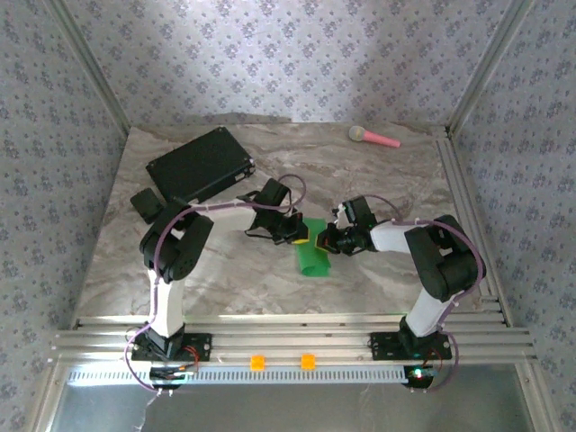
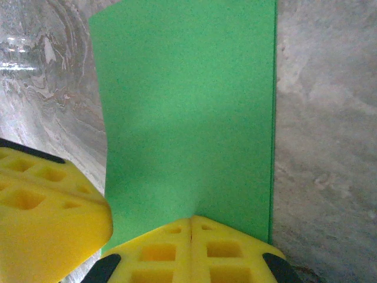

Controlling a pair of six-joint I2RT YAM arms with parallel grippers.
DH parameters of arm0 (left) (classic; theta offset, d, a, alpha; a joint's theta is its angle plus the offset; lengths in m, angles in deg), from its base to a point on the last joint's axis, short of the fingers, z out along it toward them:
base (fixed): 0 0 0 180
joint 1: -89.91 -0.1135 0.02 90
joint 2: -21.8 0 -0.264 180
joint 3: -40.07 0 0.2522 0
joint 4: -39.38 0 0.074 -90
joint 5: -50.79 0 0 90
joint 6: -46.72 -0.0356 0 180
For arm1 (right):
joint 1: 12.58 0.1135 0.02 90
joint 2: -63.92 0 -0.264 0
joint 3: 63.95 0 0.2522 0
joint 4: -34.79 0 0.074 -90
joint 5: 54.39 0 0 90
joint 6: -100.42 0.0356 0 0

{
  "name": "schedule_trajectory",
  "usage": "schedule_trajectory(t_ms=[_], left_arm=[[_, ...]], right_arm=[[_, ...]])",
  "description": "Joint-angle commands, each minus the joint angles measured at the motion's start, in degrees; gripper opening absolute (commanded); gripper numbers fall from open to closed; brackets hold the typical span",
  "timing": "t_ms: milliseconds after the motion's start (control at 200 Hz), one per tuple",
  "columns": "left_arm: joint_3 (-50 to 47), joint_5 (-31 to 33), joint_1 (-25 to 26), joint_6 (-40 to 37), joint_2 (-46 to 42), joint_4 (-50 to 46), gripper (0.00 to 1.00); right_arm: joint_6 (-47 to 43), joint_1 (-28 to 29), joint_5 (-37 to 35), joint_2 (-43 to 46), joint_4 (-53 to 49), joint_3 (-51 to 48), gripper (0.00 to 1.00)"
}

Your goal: Fold a paper plane with a square sheet of paper (pick it up from the middle)

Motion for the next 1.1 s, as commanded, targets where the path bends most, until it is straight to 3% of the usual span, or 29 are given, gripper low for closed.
schedule_trajectory(t_ms=[0, 110, 220, 335, 560, 795, 1094], left_arm=[[-2.53, -1.73, -0.89, -0.09, 1.23, 1.00, 0.02], [-5.63, -0.98, -1.29, -2.72, 0.68, -0.39, 0.02], [-8.28, 5.66, -1.40, -6.48, -0.25, -5.06, 0.01], [-10.30, 6.90, -1.79, -6.65, -2.00, -4.19, 0.01], [-4.85, 6.03, 0.60, -2.11, -6.26, -2.73, 0.02], [-6.40, 1.76, 2.47, 6.15, -4.24, 7.74, 0.01], [-13.40, 3.57, 2.58, 1.39, -3.14, 4.63, 0.01]], right_arm=[[-0.06, -0.30, -6.68, -1.90, -5.94, -2.58, 0.00], [-0.14, -0.39, -7.10, -1.71, -6.28, -2.62, 0.00], [-0.23, -0.39, -7.31, -1.40, -6.51, -2.68, 0.00], [-0.36, -0.46, -7.49, -1.01, -7.08, -2.68, 0.00], [-0.41, -0.57, -7.59, -0.76, -7.10, -2.69, 0.00], [-0.48, -0.64, -7.97, -0.57, -7.18, -2.96, 0.00], [-0.50, -0.57, -8.30, -0.44, -7.05, -3.18, 0.00]])
